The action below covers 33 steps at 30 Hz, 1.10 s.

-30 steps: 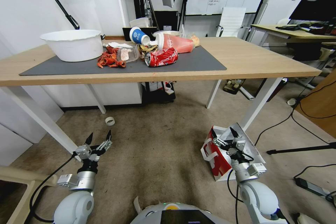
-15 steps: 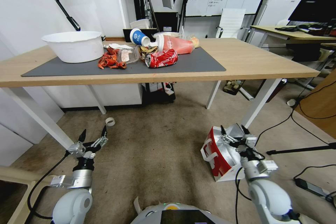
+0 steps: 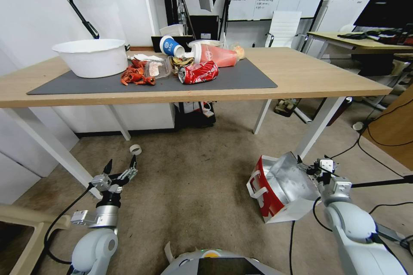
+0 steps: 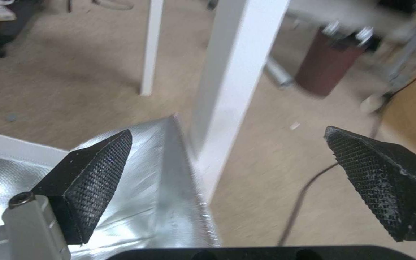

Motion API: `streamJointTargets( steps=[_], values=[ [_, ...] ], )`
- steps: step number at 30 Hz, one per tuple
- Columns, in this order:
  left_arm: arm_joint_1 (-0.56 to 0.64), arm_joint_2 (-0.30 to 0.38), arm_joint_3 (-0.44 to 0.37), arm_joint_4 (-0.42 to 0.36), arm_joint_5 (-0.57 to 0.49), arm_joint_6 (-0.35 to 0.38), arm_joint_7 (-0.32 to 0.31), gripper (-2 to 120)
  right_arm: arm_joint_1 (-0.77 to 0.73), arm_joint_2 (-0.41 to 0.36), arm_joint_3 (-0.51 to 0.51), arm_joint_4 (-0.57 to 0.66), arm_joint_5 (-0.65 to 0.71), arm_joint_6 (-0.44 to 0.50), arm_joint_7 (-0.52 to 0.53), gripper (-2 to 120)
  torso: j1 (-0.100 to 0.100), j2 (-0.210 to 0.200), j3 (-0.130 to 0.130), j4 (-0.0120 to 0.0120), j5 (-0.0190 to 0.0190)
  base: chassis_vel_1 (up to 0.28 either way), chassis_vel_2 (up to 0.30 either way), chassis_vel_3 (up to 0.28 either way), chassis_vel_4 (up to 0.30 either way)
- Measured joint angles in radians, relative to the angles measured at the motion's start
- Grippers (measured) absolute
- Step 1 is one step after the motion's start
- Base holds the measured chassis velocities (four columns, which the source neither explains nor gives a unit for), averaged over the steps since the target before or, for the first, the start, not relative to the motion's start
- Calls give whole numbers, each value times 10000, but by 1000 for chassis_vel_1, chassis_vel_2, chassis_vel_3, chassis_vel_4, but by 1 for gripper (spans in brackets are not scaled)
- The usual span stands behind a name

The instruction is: Pick up the food delivery bag from the floor and place it on the table.

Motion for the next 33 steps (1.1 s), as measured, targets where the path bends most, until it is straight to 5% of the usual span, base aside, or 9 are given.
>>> streamJointTargets(
  steps=[18, 26, 33],
  values=[
    [49, -145, 35, 33, 69, -17, -34, 100, 1130, -251, -912, -1698, 712, -539, -176, 97, 1, 9, -1, -1, -1, 0, 0, 0, 0],
    [122, -250, 29, -58, 181, -57, -46, 100, 1309, -240, -1121, -2106, 769, -635, -202, 80, 1, 12, -1, 0, -2, 0, 0, 0, 0],
    [131, -294, 12, -120, 209, -68, -71, 100, 1266, -265, -1140, -2320, 1108, -821, -210, 48, 1, 14, -1, -2, -2, 0, 0, 0, 0]
  ],
)
